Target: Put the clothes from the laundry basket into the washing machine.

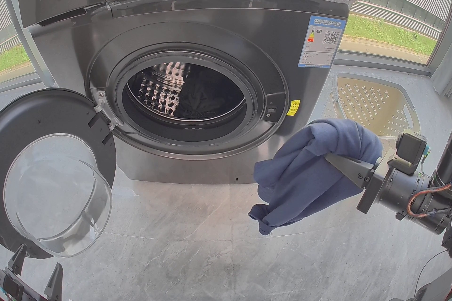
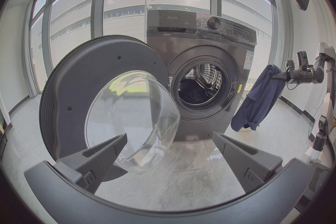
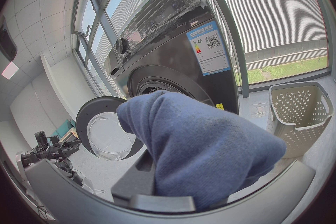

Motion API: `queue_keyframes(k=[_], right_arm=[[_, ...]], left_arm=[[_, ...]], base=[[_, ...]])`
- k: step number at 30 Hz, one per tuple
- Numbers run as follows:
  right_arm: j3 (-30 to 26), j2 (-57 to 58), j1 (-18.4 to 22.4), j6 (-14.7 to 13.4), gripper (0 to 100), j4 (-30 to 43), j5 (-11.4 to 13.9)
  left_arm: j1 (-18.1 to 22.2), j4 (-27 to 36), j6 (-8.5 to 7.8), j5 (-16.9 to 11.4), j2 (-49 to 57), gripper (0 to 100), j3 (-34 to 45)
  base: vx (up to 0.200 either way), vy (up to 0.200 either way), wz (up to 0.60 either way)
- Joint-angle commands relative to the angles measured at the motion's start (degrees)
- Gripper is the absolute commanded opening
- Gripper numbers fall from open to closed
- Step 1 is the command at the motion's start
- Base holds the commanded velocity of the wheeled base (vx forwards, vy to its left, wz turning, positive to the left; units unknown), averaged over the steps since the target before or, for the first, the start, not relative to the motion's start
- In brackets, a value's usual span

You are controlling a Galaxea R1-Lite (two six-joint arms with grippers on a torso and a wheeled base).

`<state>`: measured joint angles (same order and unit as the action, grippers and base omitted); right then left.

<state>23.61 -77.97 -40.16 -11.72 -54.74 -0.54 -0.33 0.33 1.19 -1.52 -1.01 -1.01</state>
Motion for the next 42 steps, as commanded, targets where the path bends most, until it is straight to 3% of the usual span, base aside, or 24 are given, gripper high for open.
queue_keyframes(k=[1, 5, 13, 18, 26, 29, 31, 33, 36, 37, 38, 42], right_arm=[[-0.1, -0.2, 0.0, -0.1, 0, 0.0, 0.0], [-0.1, -1.0, -0.1, -0.2, 0, 0.0, -0.3], [0.6, -3.7, -1.9, -2.2, 0, 0.0, -2.5], [1.2, -4.4, -3.1, -2.0, 0, 0.0, -2.8], [7.2, -8.2, -6.7, -3.8, 0, -0.1, -5.2], [10.5, -11.9, -9.0, -6.1, 0, -1.0, -7.0], [12.4, -14.6, -9.9, -6.8, 0, -3.4, -8.4], [14.5, -17.5, -10.4, -6.8, 0, -6.3, -9.5], [17.3, -20.2, -10.6, -6.9, 0, -9.2, -9.7], [19.0, -22.3, -10.6, -6.9, 0, -10.6, -9.7], [19.8, -23.5, -10.6, -6.9, 0, -11.1, -9.7], [21.8, -26.4, -10.6, -6.9, 0, -13.3, -9.7]], left_arm=[[0.0, 0.0, 0.04, 0.0, 0.4, 100, 0.8], [0.1, 0.0, -0.14, 0.0, 0.6, 100, 0.8], [0.2, -0.2, -0.67, -0.1, 0.7, 100, 0.9], [0.2, -0.2, -0.84, -0.1, 0.7, 100, 0.9], [0.4, -0.2, -1.19, -0.1, 0.8, 100, 0.9], [0.4, -0.4, -1.72, 0.6, 0.8, 100, 0.9], [0.5, -3.5, -0.84, 0.8, 0.7, 100, -3.6], [0.6, -4.8, -0.67, -0.8, -2.4, 100, -11.3], [-0.3, -3.8, -0.67, -5.5, -6.5, 100, -13.9], [-0.4, -3.8, -0.67, -10.4, -9.3, 100, -13.7], [-0.5, -3.9, -0.49, -13.6, -11.7, 100, -13.5], [-0.8, -5.8, -0.67, -19.3, -19.2, 100, -13.8]], base=[[0.000, 0.200, 0.00], [0.000, 0.200, 0.00], [0.000, 0.000, 0.00], [0.000, 0.000, 0.00], [0.000, 0.000, 0.00], [0.000, 0.000, 0.00], [0.000, 0.000, 0.00], [0.000, 0.000, 0.00], [0.000, 0.000, 0.00], [0.000, 0.000, 0.00], [0.000, 0.000, 0.00], [0.000, 0.000, 0.00]])
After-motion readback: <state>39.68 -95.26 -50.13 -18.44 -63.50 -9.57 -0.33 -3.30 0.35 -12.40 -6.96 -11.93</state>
